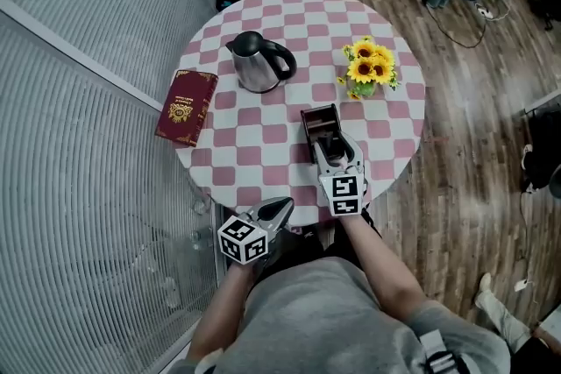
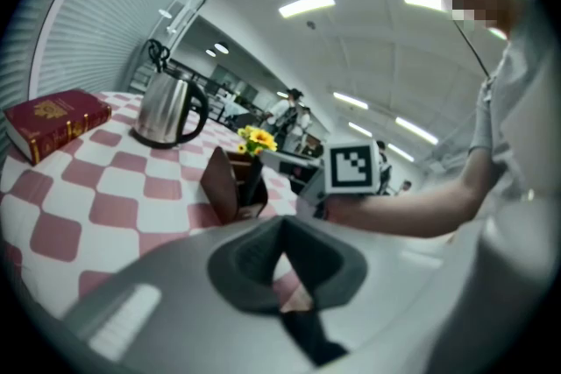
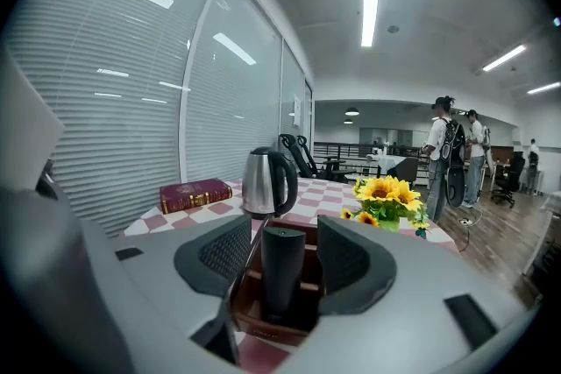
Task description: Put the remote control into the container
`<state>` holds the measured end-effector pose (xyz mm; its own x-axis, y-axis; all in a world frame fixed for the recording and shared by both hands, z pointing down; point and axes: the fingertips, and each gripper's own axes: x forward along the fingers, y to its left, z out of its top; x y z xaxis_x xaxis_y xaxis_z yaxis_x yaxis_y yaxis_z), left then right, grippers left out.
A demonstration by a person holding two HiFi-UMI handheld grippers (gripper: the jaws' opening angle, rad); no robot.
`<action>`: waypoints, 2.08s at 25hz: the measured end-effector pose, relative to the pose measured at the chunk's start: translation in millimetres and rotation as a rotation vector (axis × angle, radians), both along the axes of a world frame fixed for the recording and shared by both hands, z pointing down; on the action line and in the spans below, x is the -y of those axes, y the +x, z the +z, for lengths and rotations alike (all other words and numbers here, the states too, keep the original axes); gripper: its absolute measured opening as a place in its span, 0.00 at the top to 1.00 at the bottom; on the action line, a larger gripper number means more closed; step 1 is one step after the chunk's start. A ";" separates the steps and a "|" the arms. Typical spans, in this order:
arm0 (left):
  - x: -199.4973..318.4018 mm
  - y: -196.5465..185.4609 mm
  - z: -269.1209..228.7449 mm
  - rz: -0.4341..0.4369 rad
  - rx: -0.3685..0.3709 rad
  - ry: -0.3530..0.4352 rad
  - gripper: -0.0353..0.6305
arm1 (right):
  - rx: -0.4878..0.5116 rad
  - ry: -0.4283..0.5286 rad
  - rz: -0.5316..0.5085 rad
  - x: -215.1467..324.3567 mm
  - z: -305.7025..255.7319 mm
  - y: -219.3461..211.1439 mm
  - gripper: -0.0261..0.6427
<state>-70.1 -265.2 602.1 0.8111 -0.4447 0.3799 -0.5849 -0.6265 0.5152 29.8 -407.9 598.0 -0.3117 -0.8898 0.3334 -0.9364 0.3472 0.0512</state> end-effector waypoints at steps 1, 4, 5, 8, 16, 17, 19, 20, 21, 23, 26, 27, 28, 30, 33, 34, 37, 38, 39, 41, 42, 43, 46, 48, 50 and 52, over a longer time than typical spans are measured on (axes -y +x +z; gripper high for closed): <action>0.3 0.7 -1.4 0.000 -0.003 0.003 0.95 | 0.007 -0.005 -0.006 -2.5 -1.7 -0.4 0.63; 0.3 3.7 -6.0 -0.002 -0.011 0.017 0.95 | 0.016 -0.021 -0.020 -12.5 -3.2 0.8 0.63; 0.1 4.6 -7.4 -0.002 -0.014 0.022 0.95 | 0.017 -0.027 -0.021 -16.1 -2.5 2.6 0.63; -1.2 6.9 -11.0 -0.002 -0.030 0.030 0.95 | 0.015 -0.040 -0.021 -26.7 -0.5 9.4 0.64; -3.4 8.4 -21.0 0.002 -0.052 0.055 0.95 | 0.021 -0.031 -0.077 -47.0 -8.4 22.8 0.81; -3.1 8.4 -22.4 0.002 -0.054 0.060 0.95 | 0.025 -0.028 -0.095 -50.2 -9.6 22.9 0.83; -1.7 8.4 -25.2 -0.002 -0.060 0.068 0.95 | 0.032 -0.033 -0.124 -56.2 -11.6 24.7 0.87; -0.9 8.2 -26.3 -0.004 -0.063 0.072 0.95 | 0.036 -0.039 -0.134 -59.3 -11.9 26.3 0.89; -0.3 8.0 -27.1 -0.006 -0.065 0.075 0.95 | 0.041 -0.046 -0.143 -62.5 -11.7 27.9 0.90; 0.1 7.5 -28.6 -0.007 -0.068 0.081 0.95 | 0.053 -0.060 -0.160 -69.1 -11.3 29.7 0.92; 0.6 6.3 -30.2 -0.007 -0.068 0.088 0.95 | 0.073 -0.077 -0.180 -77.1 -10.9 28.5 0.93; 0.8 6.1 -30.5 -0.006 -0.069 0.090 0.95 | 0.081 -0.083 -0.186 -79.6 -10.9 27.6 0.93; 1.1 6.1 -30.9 -0.006 -0.070 0.091 0.95 | 0.087 -0.089 -0.191 -82.0 -11.1 26.5 0.94; 1.1 5.7 -32.1 -0.007 -0.070 0.094 0.95 | 0.093 -0.101 -0.214 -87.8 -12.8 22.5 0.94; 0.3 4.7 -33.5 -0.013 -0.071 0.096 0.95 | 0.181 -0.130 -0.291 -100.1 -23.6 10.9 0.94; 0.0 4.6 -33.6 -0.014 -0.072 0.098 0.95 | 0.241 -0.138 -0.322 -105.1 -31.6 7.2 0.94; 0.6 2.4 -33.4 -0.016 -0.069 0.101 0.95 | 0.357 -0.134 -0.405 -117.7 -59.4 0.8 0.94; 1.0 1.0 -33.1 -0.018 -0.066 0.102 0.95 | 0.369 -0.132 -0.434 -120.8 -66.4 -0.6 0.94; 1.4 -0.6 -32.9 -0.019 -0.062 0.102 0.95 | 0.374 -0.133 -0.462 -123.3 -71.4 -1.8 0.94; 1.6 -4.4 -32.7 -0.024 -0.057 0.104 0.95 | 0.364 -0.135 -0.506 -127.6 -75.6 -3.4 0.94; 1.4 -6.5 -32.7 -0.029 -0.057 0.105 0.95 | 0.352 -0.138 -0.521 -129.6 -75.4 -3.7 0.94; 1.3 -8.4 -33.1 -0.035 -0.060 0.104 0.95 | 0.337 -0.141 -0.531 -131.3 -74.0 -3.5 0.94; 0.3 -12.3 -35.2 -0.057 -0.086 0.096 0.95 | 0.279 -0.159 -0.543 -135.9 -64.4 -1.9 0.94; -3.1 -13.5 -35.7 -0.063 -0.094 0.090 0.95 | 0.251 -0.179 -0.545 -141.6 -56.6 -1.9 0.94; -5.2 -13.6 -35.8 -0.062 -0.092 0.091 0.95 | 0.243 -0.193 -0.543 -145.2 -51.0 -1.2 0.94; -6.2 -13.2 -35.6 -0.063 -0.090 0.091 0.95 | 0.238 -0.204 -0.545 -147.5 -47.4 -0.7 0.94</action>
